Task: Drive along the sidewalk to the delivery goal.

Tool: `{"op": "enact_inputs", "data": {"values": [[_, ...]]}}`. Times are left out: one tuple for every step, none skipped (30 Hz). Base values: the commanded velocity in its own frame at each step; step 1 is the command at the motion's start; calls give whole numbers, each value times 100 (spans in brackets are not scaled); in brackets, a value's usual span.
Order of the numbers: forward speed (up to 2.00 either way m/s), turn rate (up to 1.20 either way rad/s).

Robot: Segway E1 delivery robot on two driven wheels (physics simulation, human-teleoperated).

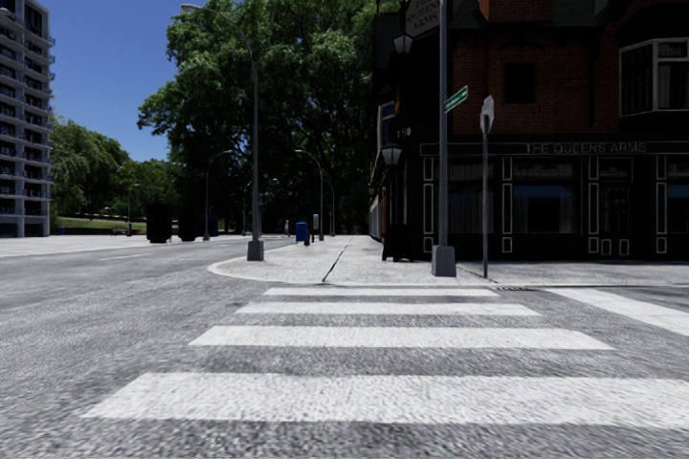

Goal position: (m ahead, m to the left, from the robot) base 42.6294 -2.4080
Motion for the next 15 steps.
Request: {"op": "enact_inputs", "data": {"values": [[200,0],[200,0],[200,0],[200,0],[200,0],[200,0],[200,0],[200,0],[200,0],[200,0],[200,0],[200,0],[200,0],[200,0],[200,0]]}}
